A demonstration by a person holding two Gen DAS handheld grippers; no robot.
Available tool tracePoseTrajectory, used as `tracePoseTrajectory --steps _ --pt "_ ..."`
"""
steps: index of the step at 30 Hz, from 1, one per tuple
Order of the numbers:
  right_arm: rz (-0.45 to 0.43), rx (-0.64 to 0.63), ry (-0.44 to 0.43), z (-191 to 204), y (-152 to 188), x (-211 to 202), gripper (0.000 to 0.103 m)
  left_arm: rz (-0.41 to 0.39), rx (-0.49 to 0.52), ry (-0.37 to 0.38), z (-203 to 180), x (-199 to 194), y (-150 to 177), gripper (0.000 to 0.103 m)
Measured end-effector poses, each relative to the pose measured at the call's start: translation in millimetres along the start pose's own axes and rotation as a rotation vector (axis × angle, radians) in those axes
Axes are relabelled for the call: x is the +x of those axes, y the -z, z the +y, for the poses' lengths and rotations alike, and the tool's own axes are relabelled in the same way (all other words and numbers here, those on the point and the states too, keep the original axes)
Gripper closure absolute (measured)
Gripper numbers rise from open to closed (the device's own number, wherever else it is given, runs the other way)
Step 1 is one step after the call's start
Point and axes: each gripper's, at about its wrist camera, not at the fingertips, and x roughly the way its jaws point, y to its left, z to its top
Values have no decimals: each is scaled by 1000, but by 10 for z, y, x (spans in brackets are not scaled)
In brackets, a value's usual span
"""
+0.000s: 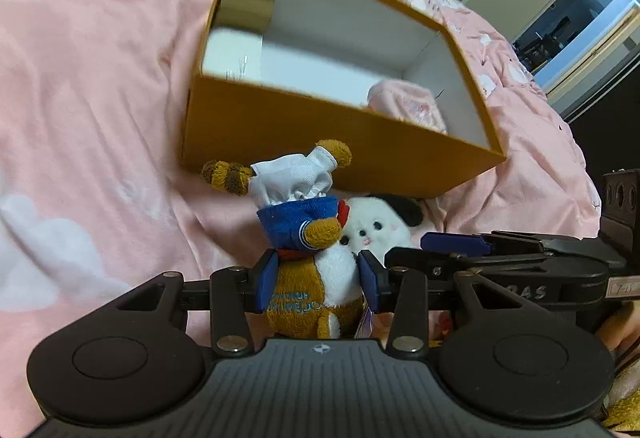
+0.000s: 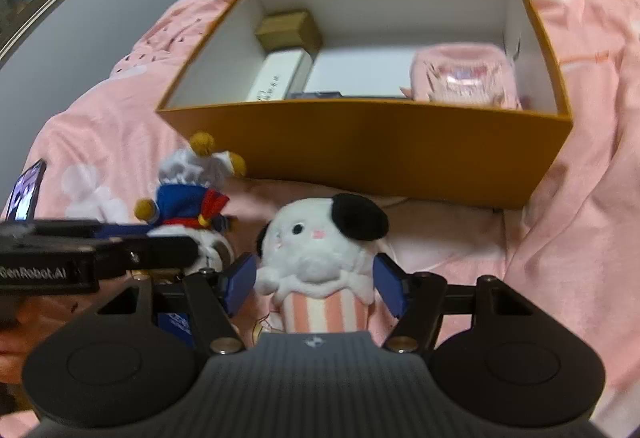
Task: Organize objects
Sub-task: 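Grasp the sailor-bear plush with the left tool while the right tool grasps the white plush dog, then lift and carry the sailor-bear plush and white plush dog toward the orange box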
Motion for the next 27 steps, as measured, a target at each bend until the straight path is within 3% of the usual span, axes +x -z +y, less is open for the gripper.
tracePoseTrajectory --steps 3,8,12,18,27 --pt "45 35 -27 -90 -12 133 36 38 -7 -74 61 155 19 54" --pt "76 59 -51 -133 8 289 35 57 -68 -96 171 159 48 52" --pt "79 62 -65 -138 -17 377 34 67 -79 -128 168 170 109 43" --pt "93 57 -83 -112 1 499 37 79 -56 -114 108 243 164 48" --pt "30 16 -81 18 49 156 41 27 -1 -59 -27 -20 197 53"
